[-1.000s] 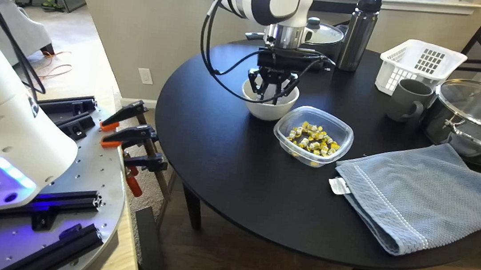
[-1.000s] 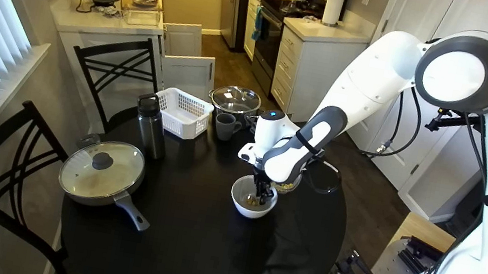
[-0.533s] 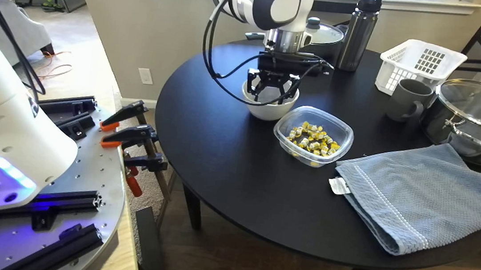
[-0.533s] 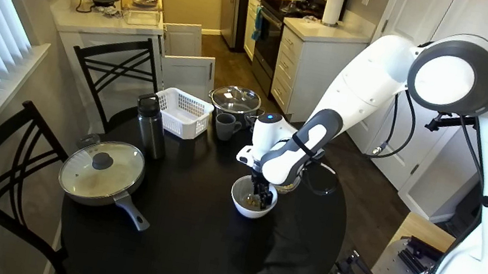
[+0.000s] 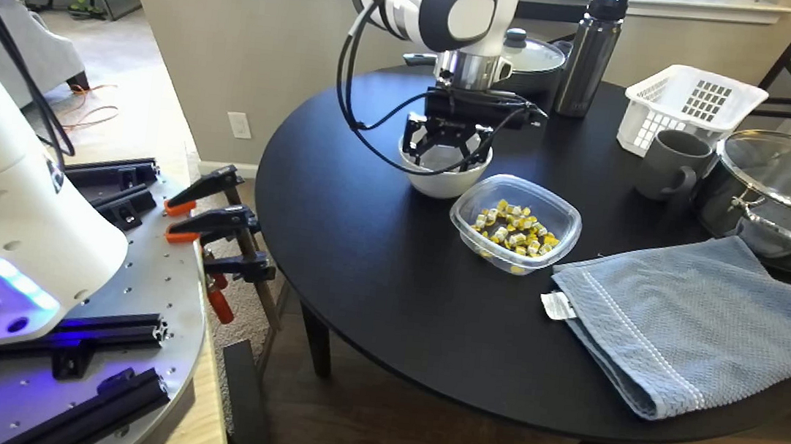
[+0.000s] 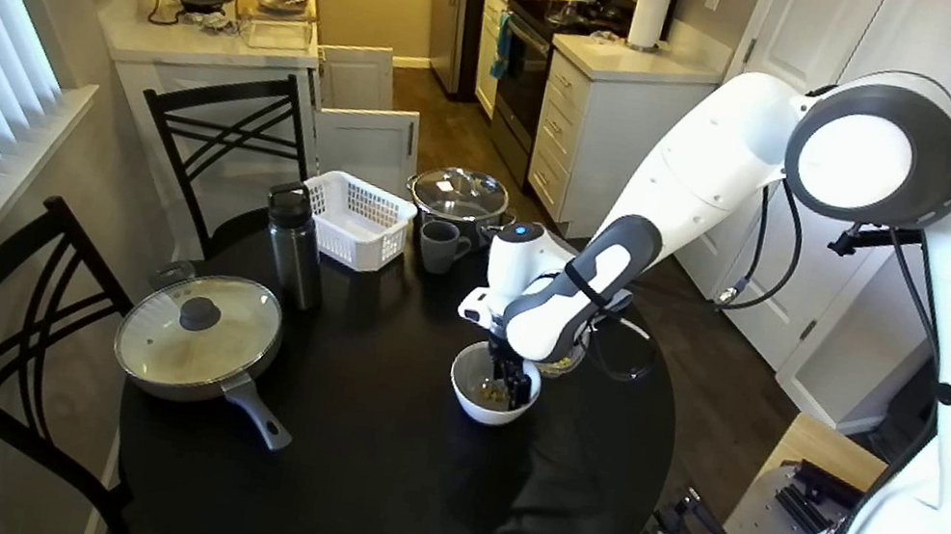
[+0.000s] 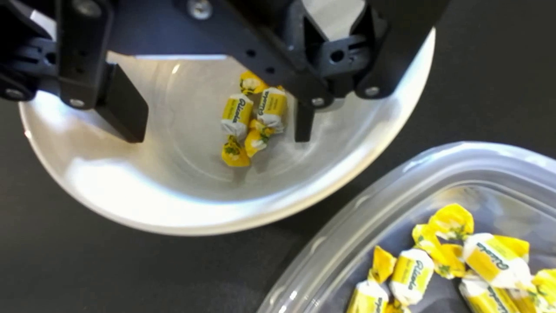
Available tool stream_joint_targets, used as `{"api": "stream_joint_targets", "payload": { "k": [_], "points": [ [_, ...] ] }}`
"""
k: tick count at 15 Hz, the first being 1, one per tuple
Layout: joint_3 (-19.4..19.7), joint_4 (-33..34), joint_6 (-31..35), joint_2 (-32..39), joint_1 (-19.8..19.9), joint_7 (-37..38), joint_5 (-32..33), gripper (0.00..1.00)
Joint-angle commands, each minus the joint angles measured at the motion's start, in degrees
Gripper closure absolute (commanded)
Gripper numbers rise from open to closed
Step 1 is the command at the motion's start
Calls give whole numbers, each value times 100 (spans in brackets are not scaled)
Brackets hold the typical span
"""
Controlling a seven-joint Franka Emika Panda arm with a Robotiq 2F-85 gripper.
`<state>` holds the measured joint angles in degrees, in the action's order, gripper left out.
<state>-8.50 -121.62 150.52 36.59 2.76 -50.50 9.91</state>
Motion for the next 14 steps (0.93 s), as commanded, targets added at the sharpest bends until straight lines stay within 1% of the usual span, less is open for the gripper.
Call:
{"api": "stream_joint_targets", "payload": {
  "k": [1,4,5,8,9,10,11,12,13,14],
  "points": [
    [101,106,-161,86,-113,105,195,25],
    [196,148,-165,164,-199,165,338,34],
    [237,159,-169,188,-236,185,409,29],
    [316,176,-173,231,-314,213,567,27],
    [337,167,-165,224,-337,220,618,28],
    [343,165,-165,226,-346,213,647,32],
    [346,159,-162,223,-346,197,664,53],
    [357,163,-162,221,-351,192,685,57],
    [358,155,-159,216,-350,190,700,58],
    [363,166,-155,214,-344,187,713,64]
  ]
}}
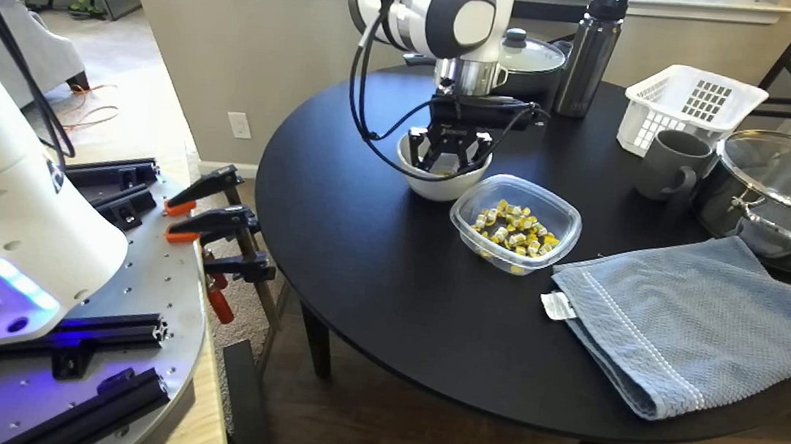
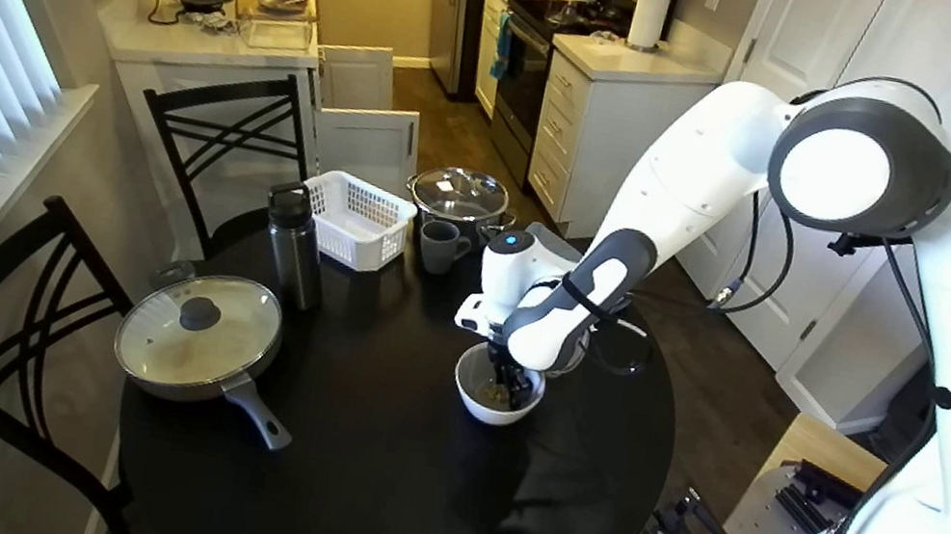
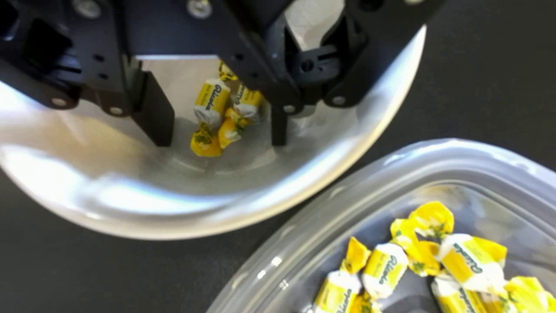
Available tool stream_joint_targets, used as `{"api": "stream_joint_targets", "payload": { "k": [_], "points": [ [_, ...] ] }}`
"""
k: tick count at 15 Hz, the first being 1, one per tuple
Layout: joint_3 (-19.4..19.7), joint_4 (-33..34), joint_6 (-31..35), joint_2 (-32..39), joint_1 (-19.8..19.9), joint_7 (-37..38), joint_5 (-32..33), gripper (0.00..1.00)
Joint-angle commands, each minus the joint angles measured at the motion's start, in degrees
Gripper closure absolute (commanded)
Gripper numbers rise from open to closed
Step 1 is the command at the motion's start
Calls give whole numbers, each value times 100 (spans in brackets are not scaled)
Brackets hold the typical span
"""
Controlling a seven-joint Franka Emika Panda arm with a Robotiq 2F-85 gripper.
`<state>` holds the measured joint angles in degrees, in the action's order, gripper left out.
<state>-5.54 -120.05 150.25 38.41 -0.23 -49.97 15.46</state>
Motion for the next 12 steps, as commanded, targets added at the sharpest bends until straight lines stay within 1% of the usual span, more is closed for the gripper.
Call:
{"api": "stream_joint_targets", "payload": {
  "k": [1,5,7,12],
  "points": [
    [73,15,-119,30,-39,133,171,71],
    [105,11,-94,12,-38,154,216,97],
    [121,-5,-81,13,-38,165,219,100],
    [124,-60,-77,-25,-39,192,206,100]
  ]
}}
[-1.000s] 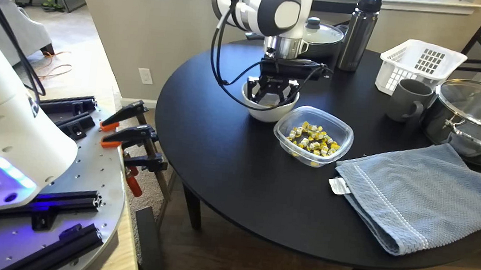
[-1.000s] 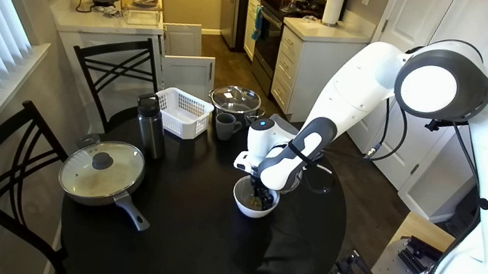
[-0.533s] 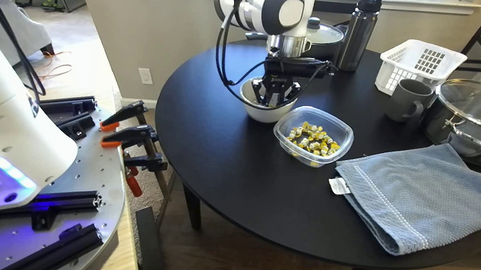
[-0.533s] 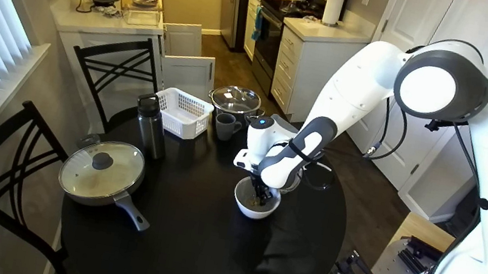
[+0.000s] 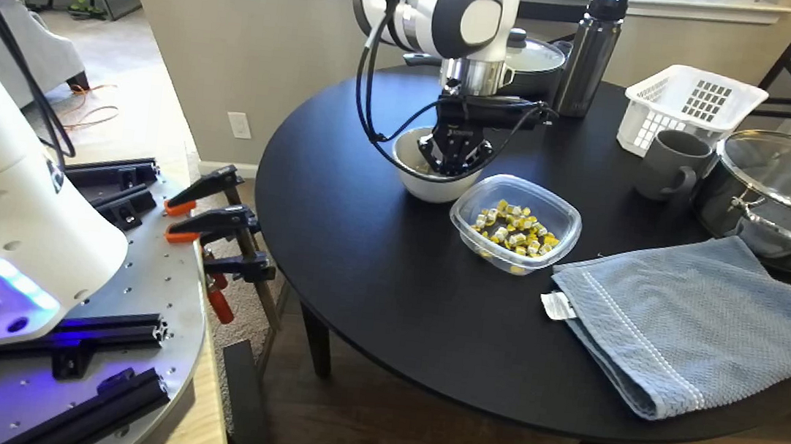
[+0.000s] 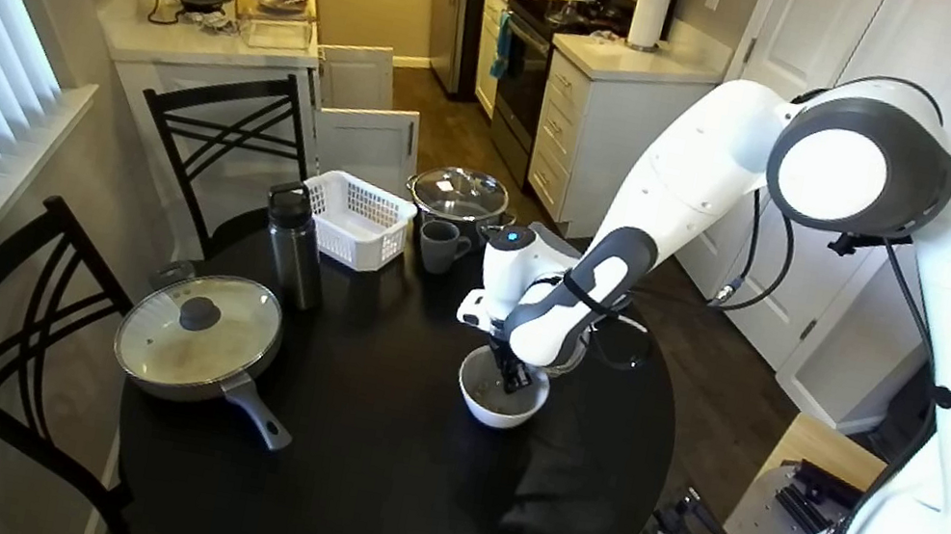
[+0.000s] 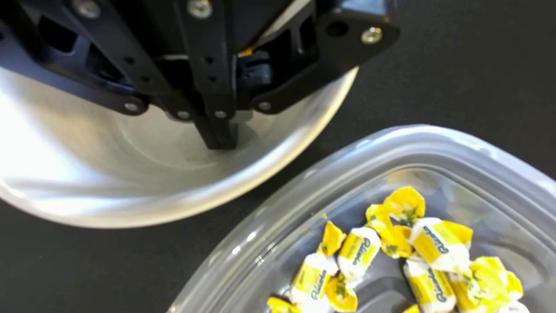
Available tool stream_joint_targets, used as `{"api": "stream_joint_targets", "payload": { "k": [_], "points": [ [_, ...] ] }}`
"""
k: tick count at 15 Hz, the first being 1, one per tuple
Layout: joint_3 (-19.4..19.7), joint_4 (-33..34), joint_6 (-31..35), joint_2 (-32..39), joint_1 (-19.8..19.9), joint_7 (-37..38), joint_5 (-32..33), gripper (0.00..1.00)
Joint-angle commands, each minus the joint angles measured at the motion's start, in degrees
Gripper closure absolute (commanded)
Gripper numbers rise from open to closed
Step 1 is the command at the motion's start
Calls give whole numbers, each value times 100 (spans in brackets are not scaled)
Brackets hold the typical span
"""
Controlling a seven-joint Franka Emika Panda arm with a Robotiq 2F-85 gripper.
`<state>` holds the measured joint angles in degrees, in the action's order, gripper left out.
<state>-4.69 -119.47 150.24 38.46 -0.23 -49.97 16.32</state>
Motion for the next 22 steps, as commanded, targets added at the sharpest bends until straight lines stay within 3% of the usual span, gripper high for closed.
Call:
{"api": "stream_joint_targets", "payload": {
  "k": [1,11,19,20,22],
  "points": [
    [54,-130,-73,-47,-50,214,128,100],
    [92,-541,-29,-411,2,296,166,100],
    [348,-774,-378,-593,-154,269,702,100],
    [356,-788,-427,-608,-160,290,742,74],
    [323,-822,-509,-644,-124,225,782,68]
  ]
}}
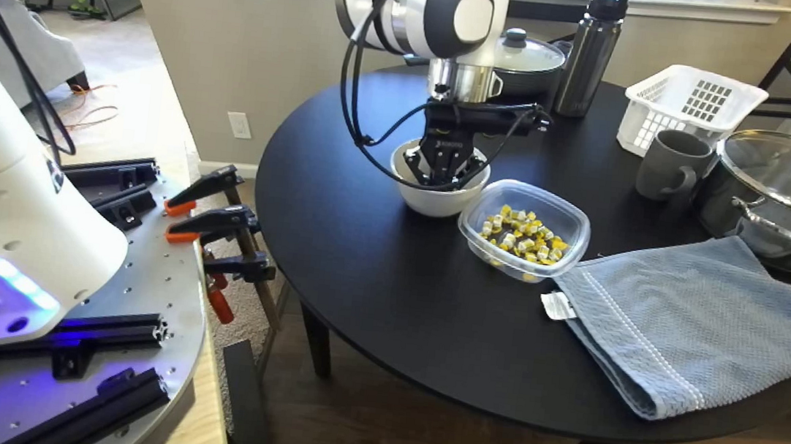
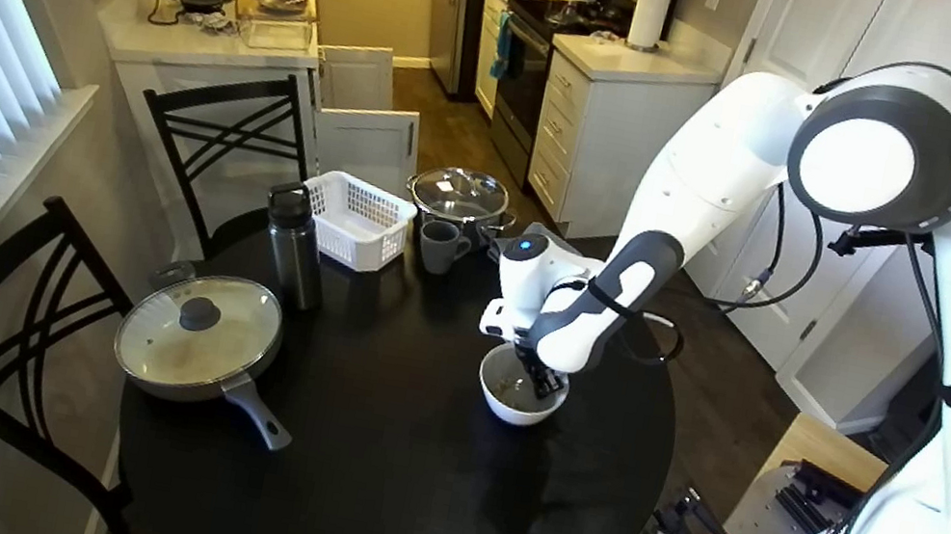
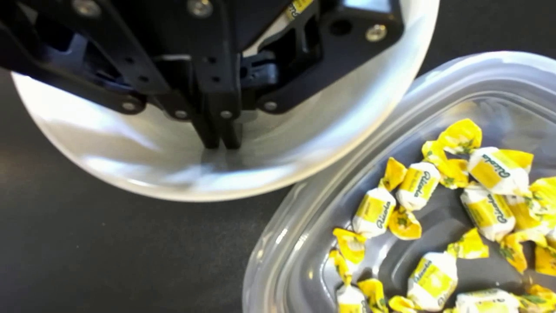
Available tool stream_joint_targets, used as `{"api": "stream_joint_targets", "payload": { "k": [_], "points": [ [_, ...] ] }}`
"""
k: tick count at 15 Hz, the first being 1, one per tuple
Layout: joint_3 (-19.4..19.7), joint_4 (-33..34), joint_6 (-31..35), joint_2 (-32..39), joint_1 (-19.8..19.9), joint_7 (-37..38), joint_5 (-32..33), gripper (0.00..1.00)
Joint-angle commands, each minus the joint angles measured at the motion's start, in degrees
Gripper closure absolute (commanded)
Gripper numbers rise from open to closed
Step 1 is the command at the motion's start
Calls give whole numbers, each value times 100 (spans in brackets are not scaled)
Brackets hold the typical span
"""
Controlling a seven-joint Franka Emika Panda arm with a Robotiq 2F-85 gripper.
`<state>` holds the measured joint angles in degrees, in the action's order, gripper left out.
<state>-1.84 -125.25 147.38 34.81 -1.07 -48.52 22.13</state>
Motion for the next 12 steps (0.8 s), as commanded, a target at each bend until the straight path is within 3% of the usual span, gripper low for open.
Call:
{"api": "stream_joint_targets", "payload": {
  "k": [1,10,12],
  "points": [
    [33,-259,-256,-299,-37,76,225,62],
    [-84,-340,-360,-348,35,10,188,5],
    [-127,-316,-225,-298,68,39,118,0]
  ]
}}
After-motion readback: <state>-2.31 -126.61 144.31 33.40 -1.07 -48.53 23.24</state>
